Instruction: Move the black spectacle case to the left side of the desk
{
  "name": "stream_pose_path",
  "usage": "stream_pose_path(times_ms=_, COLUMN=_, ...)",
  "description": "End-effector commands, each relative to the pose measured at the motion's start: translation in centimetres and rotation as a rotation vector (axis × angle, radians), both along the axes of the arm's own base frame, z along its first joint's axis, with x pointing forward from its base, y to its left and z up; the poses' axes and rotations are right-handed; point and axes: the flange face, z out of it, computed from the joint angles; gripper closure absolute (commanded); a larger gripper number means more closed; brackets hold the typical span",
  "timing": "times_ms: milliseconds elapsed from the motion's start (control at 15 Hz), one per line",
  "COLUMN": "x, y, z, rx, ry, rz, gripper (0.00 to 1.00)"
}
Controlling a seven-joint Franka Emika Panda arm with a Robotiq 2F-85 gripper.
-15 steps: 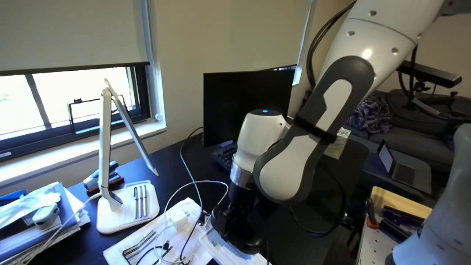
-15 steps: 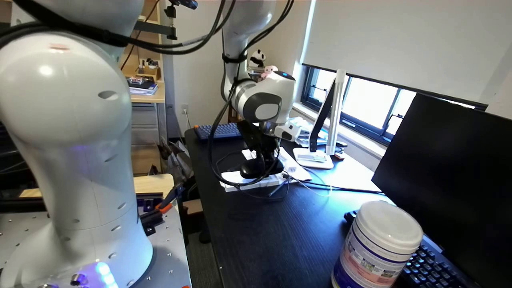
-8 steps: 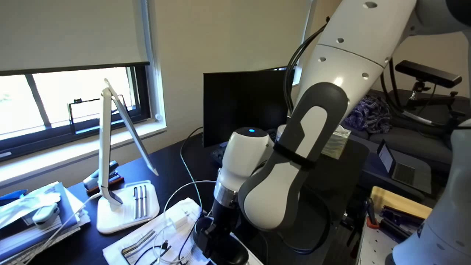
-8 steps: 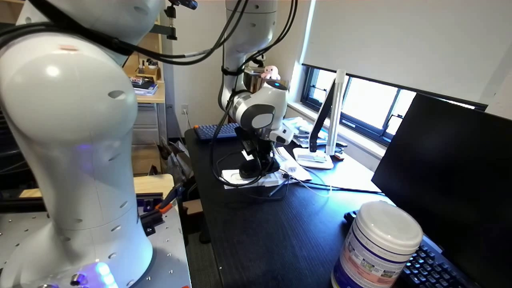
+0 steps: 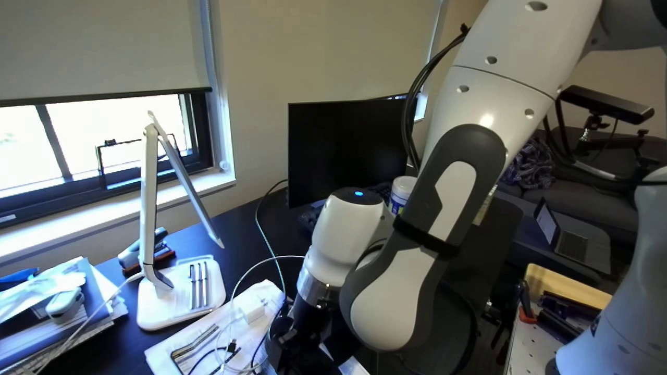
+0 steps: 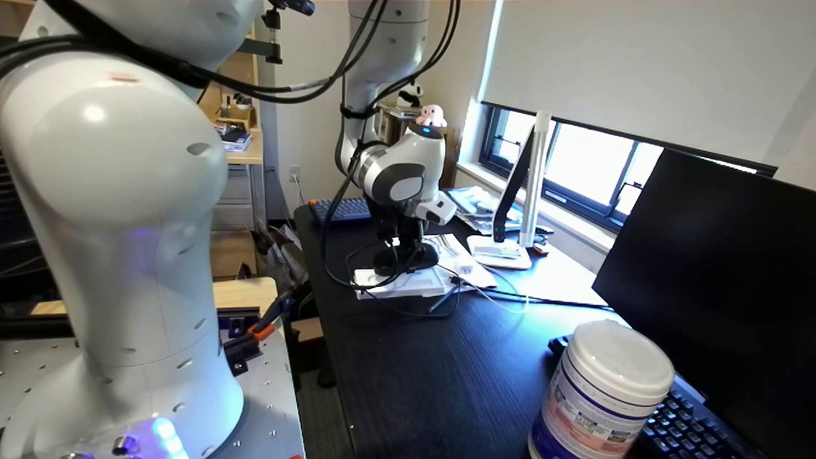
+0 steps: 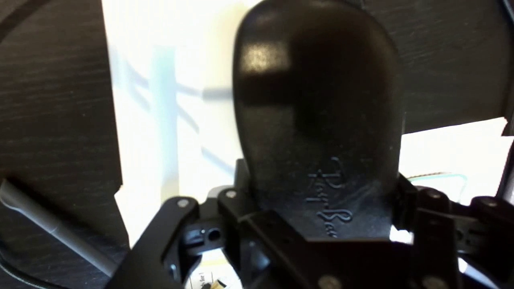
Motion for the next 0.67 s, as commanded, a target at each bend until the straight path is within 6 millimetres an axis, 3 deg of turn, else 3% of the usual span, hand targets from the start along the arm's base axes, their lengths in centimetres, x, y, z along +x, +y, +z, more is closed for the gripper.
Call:
stream_pose_path(times_ms=0, x=-1.4, y=-0.1, z=1.1, rx=0.011, ry=-0.004, rz=-0.065, gripper=0.50)
stream_pose_path(times_ms=600, x=-3.8, y=-1.3, z=3.3, rx=0.002, ry=0.021, rz=-0.099, gripper=0.50)
